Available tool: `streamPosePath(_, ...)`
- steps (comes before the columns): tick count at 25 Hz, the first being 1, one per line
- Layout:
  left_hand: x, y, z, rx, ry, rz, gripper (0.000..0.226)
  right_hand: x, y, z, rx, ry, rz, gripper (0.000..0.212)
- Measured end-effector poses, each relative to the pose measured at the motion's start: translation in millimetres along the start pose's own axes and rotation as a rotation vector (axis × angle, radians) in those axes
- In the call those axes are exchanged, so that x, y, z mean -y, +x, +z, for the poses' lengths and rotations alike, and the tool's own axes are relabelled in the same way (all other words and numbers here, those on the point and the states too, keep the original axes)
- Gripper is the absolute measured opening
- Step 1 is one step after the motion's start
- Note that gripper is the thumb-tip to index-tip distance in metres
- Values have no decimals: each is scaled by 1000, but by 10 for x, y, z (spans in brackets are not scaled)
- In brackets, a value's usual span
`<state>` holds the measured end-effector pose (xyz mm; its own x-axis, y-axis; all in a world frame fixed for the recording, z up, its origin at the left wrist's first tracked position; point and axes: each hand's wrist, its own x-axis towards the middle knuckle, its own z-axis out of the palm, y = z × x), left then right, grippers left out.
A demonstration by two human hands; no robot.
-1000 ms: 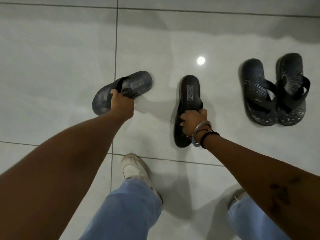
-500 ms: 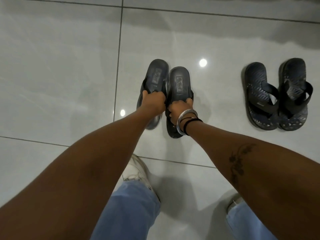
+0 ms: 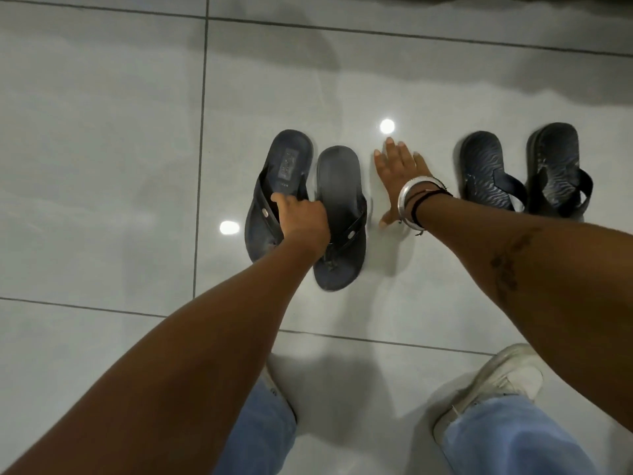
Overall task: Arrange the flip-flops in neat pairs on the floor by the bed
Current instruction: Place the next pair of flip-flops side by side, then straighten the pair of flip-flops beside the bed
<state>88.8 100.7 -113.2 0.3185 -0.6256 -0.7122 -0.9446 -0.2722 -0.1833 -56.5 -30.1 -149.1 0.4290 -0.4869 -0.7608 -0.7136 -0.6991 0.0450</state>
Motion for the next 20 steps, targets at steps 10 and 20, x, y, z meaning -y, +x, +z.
streamPosePath(10,670,363,-292,-147,-147,-203,12,279,144,73,84,181,145,169)
streamPosePath(20,1967,1374,-1020,-293,-309,-442,15,390,182,216,82,193,135,168)
